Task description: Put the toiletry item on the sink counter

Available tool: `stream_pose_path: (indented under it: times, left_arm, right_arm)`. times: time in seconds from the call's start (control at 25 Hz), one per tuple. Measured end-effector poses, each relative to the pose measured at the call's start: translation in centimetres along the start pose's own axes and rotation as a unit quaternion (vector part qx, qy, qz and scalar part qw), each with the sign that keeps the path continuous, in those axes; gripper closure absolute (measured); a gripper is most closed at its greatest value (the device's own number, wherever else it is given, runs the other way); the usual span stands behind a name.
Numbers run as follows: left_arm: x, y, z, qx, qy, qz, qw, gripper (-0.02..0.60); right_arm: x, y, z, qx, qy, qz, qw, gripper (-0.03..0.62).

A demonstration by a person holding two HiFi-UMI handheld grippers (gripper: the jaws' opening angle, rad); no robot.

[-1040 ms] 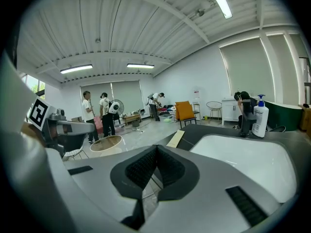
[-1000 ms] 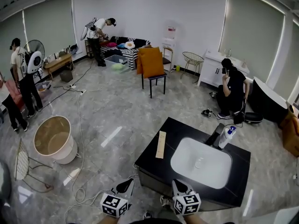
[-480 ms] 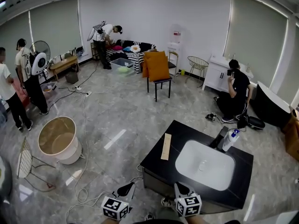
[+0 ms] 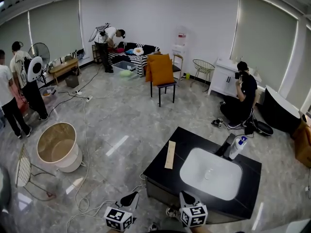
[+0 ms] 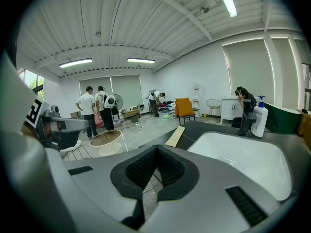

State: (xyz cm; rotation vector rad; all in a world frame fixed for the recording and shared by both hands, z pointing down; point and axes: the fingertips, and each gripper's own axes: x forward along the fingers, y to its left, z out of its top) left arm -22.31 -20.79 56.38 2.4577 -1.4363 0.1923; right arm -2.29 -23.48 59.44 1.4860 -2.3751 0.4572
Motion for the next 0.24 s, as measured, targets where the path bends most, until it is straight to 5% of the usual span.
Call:
stream_pose_path:
  times: [0.24]
  left_arm:
    - [1.1,0.0,0.6,0.008,-0.014,-0.007,0.9998,0.574]
  right_arm:
    - [1.2,0.5,1.6,-0.015,-0.021,0.008,1.000,0.597]
